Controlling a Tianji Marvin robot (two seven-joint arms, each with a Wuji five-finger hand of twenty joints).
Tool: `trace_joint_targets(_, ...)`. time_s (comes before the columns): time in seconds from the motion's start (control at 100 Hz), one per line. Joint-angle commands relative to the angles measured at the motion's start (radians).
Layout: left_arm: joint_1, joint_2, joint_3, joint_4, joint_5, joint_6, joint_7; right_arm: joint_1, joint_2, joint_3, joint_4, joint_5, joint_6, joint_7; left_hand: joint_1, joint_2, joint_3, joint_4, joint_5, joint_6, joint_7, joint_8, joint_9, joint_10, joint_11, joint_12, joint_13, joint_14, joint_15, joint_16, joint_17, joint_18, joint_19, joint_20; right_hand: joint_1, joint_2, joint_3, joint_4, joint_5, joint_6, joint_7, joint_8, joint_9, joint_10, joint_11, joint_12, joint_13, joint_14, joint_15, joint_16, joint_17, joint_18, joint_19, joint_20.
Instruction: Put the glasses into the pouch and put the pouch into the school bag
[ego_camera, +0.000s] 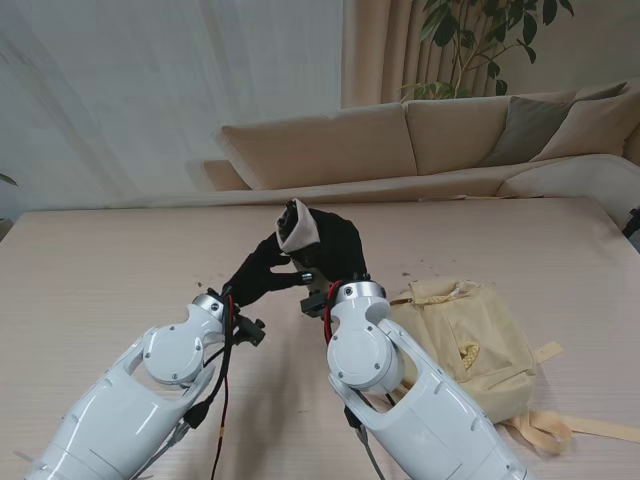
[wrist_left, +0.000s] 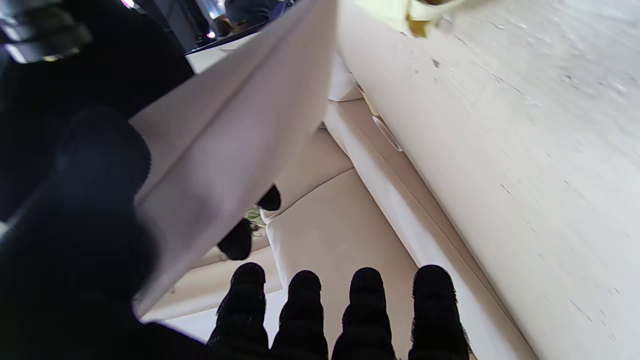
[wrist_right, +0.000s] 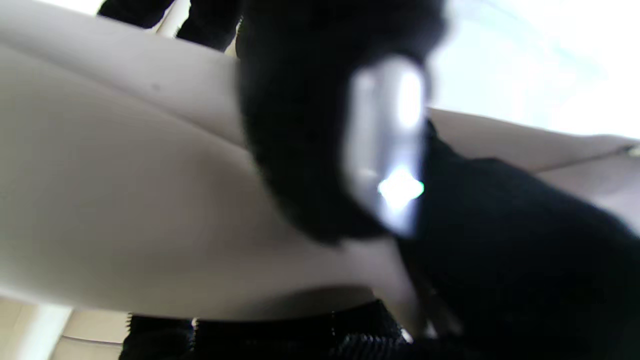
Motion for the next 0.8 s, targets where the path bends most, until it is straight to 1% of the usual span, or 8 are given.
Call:
trace_joint_targets(0.0, -0.007, -0.012, 0.007, -0.004, 0.020, -0.015, -0.006, -0.010, -0.022, 0.008, -0.019, 0.058, 0.025, 0.003, -0.043, -0.051, 0.041, -0.023, -0.005, -0.045, -0.003, 0.012, -0.018, -0.042, 0.001, 0.021, -0.012, -0.037, -0.001, 0.021, -0.005, -0.027, -0.037, -0.002, 0.045, 0.031, 0.067, -0.007, -0.032, -0.114, 0.051, 0.033, 0.059, -0.002, -0.026, -0.045, 0.035, -0.084, -0.028, -0.009, -0.008, -0.035, 0.008, -0.017)
trace_joint_targets(0.12, -0.028, -0.027, 0.028, 0.010, -0.004, -0.012, 0.023, -0.023, -0.030, 0.017, -0.045, 0.121, 0.057, 0.004, -0.032, -0.058, 0.064, -0.023, 0.000, -0.054, 0.058, 0.056, 0.002, -0.049, 0.048, 0.043, 0.014, -0.032, 0.030, 0.037, -0.003, -0.024, -0.017, 0.007, 0.030, 0.051, 0.034, -0.001, -0.042, -0.125, 0.053, 0.031, 0.064, -0.019, -0.077, -0.114, -0.024, -0.130, -0.093, -0.007, -0.053, -0.058, -0.009, -0.024)
trace_joint_targets(0.21, -0.041, -0.040, 0.045, 0.016, -0.001, -0.004, 0.064, -0.029, -0.034, 0.020, -0.053, 0.156, 0.069, 0.003, 0.001, -0.051, 0.074, -0.009, -0.007, -0.063, 0.195, 0.134, 0.016, -0.052, 0.114, 0.077, 0.050, -0.025, 0.073, 0.070, 0.006, -0.015, 0.023, 0.015, 0.019, 0.053, 0.013, -0.005, -0.015, -0.124, 0.052, -0.003, 0.024, -0.016, -0.112, -0.122, -0.108, -0.145, -0.133, 0.003, -0.108, -0.071, -0.030, -0.035)
trace_joint_targets(0.31, -0.052, -0.053, 0.059, 0.023, 0.009, 0.008, 0.101, -0.033, -0.034, 0.018, -0.054, 0.153, 0.079, 0.008, 0.007, -0.037, 0.075, -0.003, -0.021, -0.098, 0.420, 0.271, 0.031, -0.058, 0.180, 0.103, 0.080, -0.023, 0.113, 0.102, 0.002, -0.003, 0.058, 0.016, -0.016, 0.043, -0.006, -0.018, 0.039, -0.114, 0.046, -0.076, -0.193, -0.004, -0.101, -0.047, -0.263, -0.145, -0.146, 0.033, -0.182, -0.089, -0.049, -0.052)
trace_joint_targets(0.37, -0.058, -0.060, 0.066, 0.025, -0.006, 0.015, 0.113, -0.034, -0.039, 0.016, -0.051, 0.158, 0.086, -0.003, 0.009, -0.033, 0.074, -0.002, -0.020, -0.118, 0.451, 0.292, 0.033, -0.061, 0.190, 0.106, 0.083, -0.025, 0.120, 0.109, -0.002, -0.004, 0.058, 0.014, -0.041, 0.043, -0.017, -0.027, 0.072, -0.089, 0.042, -0.143, -0.391, -0.021, -0.049, 0.006, -0.381, -0.150, -0.138, 0.053, -0.236, -0.112, -0.058, -0.068)
trace_joint_targets(0.43, -0.063, -0.065, 0.072, 0.026, -0.025, 0.022, 0.114, -0.034, -0.047, 0.016, -0.048, 0.172, 0.096, -0.019, 0.017, -0.030, 0.077, 0.000, 0.014, -0.151, 0.476, 0.305, 0.036, -0.064, 0.197, 0.108, 0.085, -0.026, 0.125, 0.113, -0.009, -0.004, 0.054, 0.011, -0.046, 0.048, -0.025, -0.027, 0.096, -0.065, 0.038, -0.189, -0.490, -0.038, -0.037, 0.021, -0.452, -0.157, -0.141, 0.058, -0.266, -0.127, -0.073, -0.081)
trace_joint_targets(0.6, -0.079, -0.078, 0.091, 0.039, -0.045, 0.021, 0.136, -0.042, -0.046, 0.023, -0.054, 0.206, 0.121, -0.005, 0.016, -0.019, 0.070, 0.002, 0.033, -0.174, 0.473, 0.308, 0.040, -0.075, 0.235, 0.131, 0.088, -0.027, 0.147, 0.135, -0.016, 0.000, 0.048, 0.008, -0.064, 0.150, -0.090, -0.006, 0.073, -0.063, 0.005, -0.275, -0.596, -0.070, -0.051, 0.020, -0.520, -0.164, -0.157, 0.052, -0.273, -0.134, -0.176, -0.126)
trace_joint_targets(0.79, -0.092, -0.106, 0.105, 0.049, -0.074, 0.016, 0.208, -0.049, -0.035, 0.030, -0.068, 0.225, 0.161, 0.043, 0.046, 0.007, 0.077, 0.015, 0.118, -0.227, 0.590, 0.395, 0.098, -0.101, 0.349, 0.180, 0.125, -0.036, 0.191, 0.170, -0.014, -0.006, 0.057, 0.017, -0.081, 0.279, -0.173, 0.028, -0.043, -0.088, -0.070, -0.360, -0.675, -0.087, -0.087, 0.007, -0.564, -0.165, -0.186, 0.037, -0.280, -0.138, -0.279, -0.105)
